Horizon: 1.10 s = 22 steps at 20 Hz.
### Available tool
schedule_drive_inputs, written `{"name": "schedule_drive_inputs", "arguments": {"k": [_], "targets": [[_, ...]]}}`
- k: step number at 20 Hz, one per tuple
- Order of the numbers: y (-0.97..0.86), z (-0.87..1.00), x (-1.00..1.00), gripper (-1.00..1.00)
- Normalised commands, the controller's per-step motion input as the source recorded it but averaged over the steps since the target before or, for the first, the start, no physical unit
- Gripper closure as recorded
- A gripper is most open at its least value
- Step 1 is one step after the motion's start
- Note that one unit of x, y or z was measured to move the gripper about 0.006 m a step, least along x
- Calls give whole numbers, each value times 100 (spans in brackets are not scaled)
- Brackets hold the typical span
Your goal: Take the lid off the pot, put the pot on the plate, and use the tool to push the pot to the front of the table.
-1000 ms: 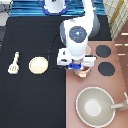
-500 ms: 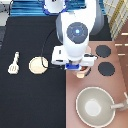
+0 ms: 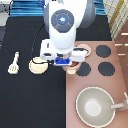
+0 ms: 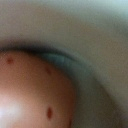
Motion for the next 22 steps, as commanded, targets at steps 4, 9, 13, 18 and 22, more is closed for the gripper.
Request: {"name": "schedule_drive_inputs", "arguments": {"k": [4, 9, 13, 18, 22], "targets": [[-79, 0, -66, 100], [-77, -4, -72, 100], [-75, -6, -74, 100], [-73, -7, -75, 100], [-73, -15, -72, 100]]}}
